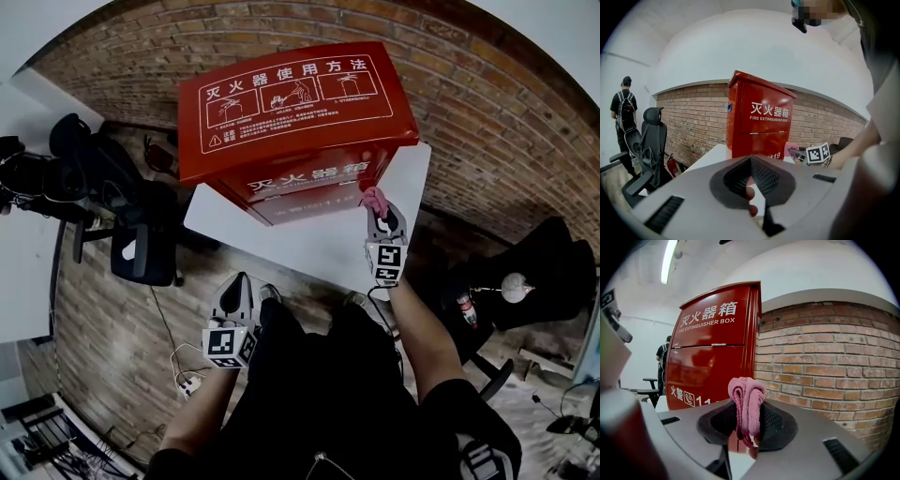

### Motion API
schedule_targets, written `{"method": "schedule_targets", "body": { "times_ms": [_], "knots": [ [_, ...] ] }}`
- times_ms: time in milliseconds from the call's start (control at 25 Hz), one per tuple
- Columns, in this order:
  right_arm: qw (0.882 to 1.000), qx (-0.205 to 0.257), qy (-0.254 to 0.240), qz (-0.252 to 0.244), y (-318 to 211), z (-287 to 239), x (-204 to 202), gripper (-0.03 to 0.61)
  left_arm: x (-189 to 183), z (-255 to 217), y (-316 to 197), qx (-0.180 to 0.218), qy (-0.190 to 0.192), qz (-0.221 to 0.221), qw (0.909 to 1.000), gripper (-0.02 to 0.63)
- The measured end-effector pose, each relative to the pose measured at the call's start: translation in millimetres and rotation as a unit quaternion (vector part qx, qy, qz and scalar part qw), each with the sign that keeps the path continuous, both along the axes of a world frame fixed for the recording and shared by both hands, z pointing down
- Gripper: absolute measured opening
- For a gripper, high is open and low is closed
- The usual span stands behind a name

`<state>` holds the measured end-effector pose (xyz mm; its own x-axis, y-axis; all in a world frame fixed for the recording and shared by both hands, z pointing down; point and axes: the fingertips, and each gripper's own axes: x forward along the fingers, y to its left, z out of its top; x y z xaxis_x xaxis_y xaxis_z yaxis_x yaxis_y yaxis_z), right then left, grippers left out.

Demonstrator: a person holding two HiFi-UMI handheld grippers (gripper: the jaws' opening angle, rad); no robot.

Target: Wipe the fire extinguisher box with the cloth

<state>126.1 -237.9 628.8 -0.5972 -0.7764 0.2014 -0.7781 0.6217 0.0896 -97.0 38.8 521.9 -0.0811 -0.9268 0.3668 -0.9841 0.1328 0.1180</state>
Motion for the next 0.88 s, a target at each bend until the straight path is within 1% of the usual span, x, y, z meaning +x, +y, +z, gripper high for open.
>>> {"method": "schedule_targets", "body": {
  "times_ms": [280,720,880],
  "knots": [
    [1.0,0.001,-0.004,0.007,0,7,-1,0.11,2,3,2,-0.003,0.0,-0.007,1.0,0.028],
    [0.999,-0.015,0.026,0.031,-2,52,4,0.11,-3,9,20,-0.014,-0.008,-0.032,0.9994,0.028],
    [0.999,-0.008,0.034,0.039,-2,60,2,0.107,-5,13,29,-0.022,-0.012,-0.038,0.999,0.028]
  ]
}}
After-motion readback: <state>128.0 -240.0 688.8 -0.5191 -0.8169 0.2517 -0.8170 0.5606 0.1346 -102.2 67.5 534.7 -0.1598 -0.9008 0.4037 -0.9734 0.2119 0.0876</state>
